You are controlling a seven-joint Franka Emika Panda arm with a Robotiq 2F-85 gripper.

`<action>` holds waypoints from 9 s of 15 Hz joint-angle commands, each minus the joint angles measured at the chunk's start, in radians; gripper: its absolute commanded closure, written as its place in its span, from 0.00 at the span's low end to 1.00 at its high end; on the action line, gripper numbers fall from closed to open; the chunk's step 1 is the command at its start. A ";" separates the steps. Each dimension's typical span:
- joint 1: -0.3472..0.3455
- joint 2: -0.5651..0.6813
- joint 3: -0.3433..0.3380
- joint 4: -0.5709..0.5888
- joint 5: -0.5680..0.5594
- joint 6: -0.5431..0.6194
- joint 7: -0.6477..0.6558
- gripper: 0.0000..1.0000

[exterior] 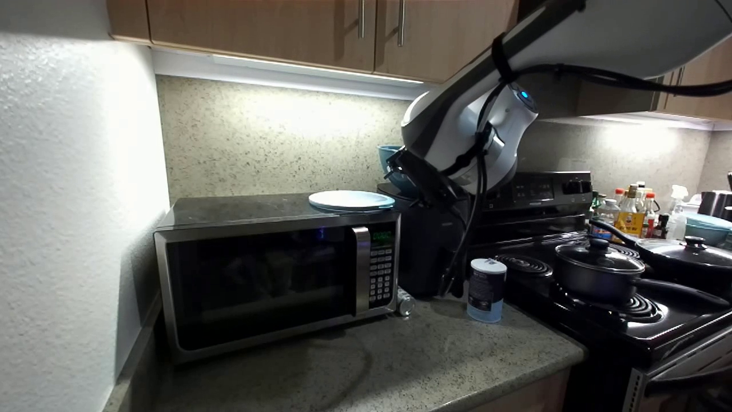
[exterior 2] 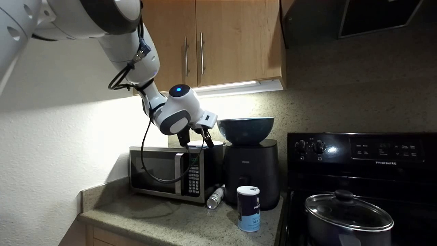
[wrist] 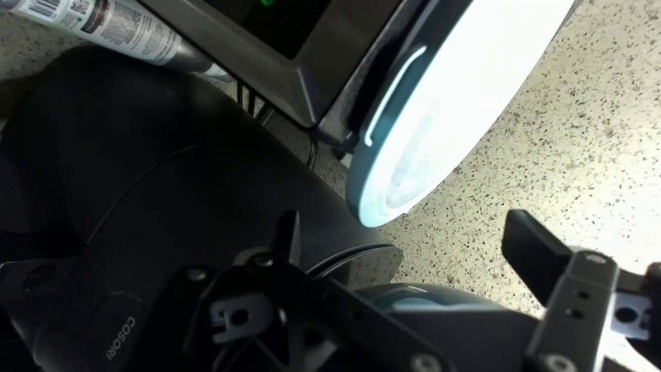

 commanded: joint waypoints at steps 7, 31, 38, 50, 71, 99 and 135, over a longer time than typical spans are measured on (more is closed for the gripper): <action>-0.077 0.066 0.094 0.077 -0.003 -0.006 -0.006 0.00; -0.139 0.199 0.162 0.219 -0.086 0.027 -0.032 0.79; -0.187 0.181 0.233 0.228 -0.126 0.071 -0.034 0.92; -0.217 0.043 0.289 0.298 -0.205 0.166 -0.004 0.90; 0.269 0.064 -0.457 0.359 0.197 0.167 0.038 0.92; 0.523 0.326 -0.892 0.484 0.474 0.171 0.291 0.92; 0.937 0.263 -1.253 0.183 0.458 0.170 0.425 0.93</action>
